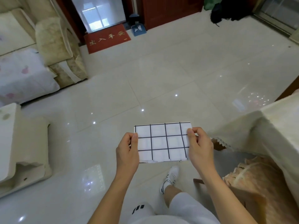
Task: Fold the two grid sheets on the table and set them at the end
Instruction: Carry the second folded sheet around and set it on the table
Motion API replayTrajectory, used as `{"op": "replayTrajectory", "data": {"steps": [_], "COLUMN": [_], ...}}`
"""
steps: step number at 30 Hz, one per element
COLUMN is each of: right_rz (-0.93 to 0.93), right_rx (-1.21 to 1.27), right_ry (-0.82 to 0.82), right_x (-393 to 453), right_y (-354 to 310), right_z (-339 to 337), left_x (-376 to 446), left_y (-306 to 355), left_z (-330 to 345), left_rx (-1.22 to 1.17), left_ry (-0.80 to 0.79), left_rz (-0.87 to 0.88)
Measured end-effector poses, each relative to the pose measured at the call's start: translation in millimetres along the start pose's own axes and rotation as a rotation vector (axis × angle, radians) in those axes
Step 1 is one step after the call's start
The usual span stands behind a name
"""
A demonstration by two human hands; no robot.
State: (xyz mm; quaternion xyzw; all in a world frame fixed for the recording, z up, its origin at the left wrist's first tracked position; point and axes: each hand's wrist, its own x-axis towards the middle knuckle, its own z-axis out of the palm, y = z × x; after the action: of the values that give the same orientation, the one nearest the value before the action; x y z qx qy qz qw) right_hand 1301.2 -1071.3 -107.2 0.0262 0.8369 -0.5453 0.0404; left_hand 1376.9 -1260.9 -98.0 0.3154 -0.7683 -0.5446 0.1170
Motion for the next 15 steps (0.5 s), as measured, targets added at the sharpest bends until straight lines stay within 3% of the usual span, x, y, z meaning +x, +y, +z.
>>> {"op": "replayTrajectory", "data": {"steps": [15], "right_rz": [0.116], "right_rx": [0.072], "right_ry": [0.225], "right_x": [173.5], "right_y": [6.6], "right_z": [-73.8], "left_x": [135.7], "left_y": [98.3], "left_z": [159.7], "left_rx": [0.056], "left_ry": [-0.225], "left_rz": [0.094]}}
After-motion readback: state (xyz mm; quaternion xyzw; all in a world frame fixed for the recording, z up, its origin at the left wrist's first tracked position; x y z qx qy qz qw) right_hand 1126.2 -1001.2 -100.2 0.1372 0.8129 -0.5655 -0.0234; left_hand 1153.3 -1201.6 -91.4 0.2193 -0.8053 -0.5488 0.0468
